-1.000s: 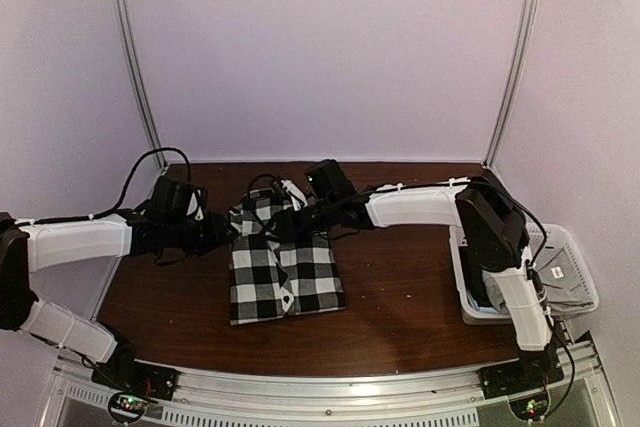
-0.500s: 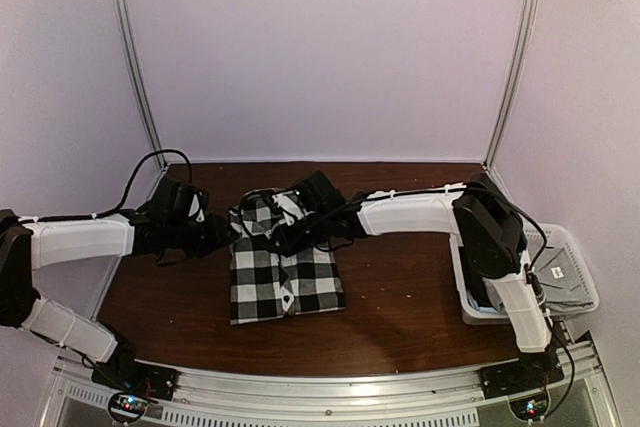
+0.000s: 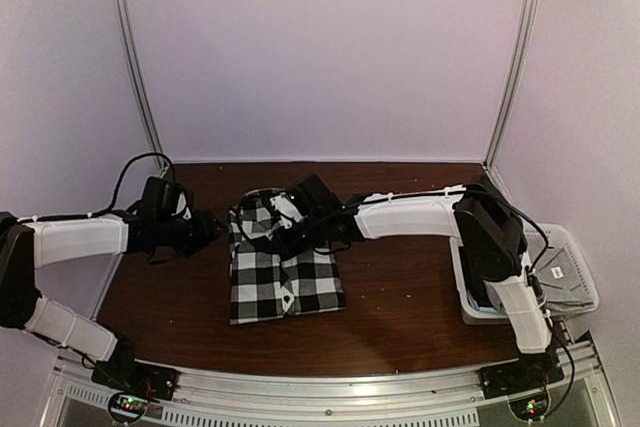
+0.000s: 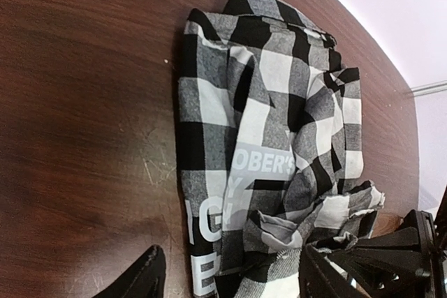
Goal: Fold and stack the long sleeve shirts
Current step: Smooth out the 2/3-rectangle-folded shirt at the center of the board.
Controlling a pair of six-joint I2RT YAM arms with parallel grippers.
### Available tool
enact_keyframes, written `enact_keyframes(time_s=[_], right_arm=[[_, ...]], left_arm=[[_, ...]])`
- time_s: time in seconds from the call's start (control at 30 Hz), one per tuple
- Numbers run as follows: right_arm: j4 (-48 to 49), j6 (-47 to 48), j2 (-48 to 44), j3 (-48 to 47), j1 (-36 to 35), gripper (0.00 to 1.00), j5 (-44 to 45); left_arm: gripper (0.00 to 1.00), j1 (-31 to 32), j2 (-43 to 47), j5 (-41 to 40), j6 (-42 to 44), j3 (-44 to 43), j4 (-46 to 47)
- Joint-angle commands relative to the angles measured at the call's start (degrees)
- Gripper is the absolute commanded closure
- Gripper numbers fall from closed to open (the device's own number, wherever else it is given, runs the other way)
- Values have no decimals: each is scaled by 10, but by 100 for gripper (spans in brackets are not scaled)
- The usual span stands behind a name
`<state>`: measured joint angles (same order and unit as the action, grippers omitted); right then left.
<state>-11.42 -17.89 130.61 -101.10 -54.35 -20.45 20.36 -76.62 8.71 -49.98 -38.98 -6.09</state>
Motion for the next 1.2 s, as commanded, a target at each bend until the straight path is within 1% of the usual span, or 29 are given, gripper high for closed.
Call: enact_keyframes(time_s=[0.0, 0.1, 0.3, 0.37, 0.4, 0.47, 0.53, 0.6, 0.73, 0.9, 1.0, 1.13, 1.17], right_arm=[[-11, 11, -33, -19, -12, 100, 44], [-26, 16, -42, -28, -23, 99, 89], [-64, 21, -60, -46, -49, 90, 228], [-73, 18, -64, -44, -50, 84, 243], [-72, 17, -69, -38, -51, 80, 246], [-68, 19, -80, -24, -50, 66, 245], [-64, 17, -91, -9, -45, 61, 236], [-56, 9, -104, 11, -35, 62, 221], [-34, -2, -133, 68, -9, 68, 210], [-28, -3, -146, 119, 21, 73, 194], [-18, 3, -146, 140, 31, 74, 178], [-10, 18, -132, 138, 32, 76, 159], [-10, 21, -125, 133, 32, 76, 154]], left_arm=[[35, -5, 12, 72, 12, 20, 56], [37, -5, 6, 99, 17, 31, 81], [43, 0, -15, 139, 17, 44, 104], [45, 4, -23, 144, 16, 47, 106], [46, 5, -26, 146, 15, 48, 107], [47, 8, -36, 149, 13, 51, 107], [47, 10, -44, 150, 12, 52, 109], [49, 12, -51, 150, 11, 51, 112], [53, 13, -67, 152, 10, 46, 121], [57, 18, -91, 159, 6, 42, 136], [64, 23, -104, 164, 2, 40, 145], [81, 26, -106, 154, -4, 41, 144], [84, 26, -102, 148, -7, 44, 143]])
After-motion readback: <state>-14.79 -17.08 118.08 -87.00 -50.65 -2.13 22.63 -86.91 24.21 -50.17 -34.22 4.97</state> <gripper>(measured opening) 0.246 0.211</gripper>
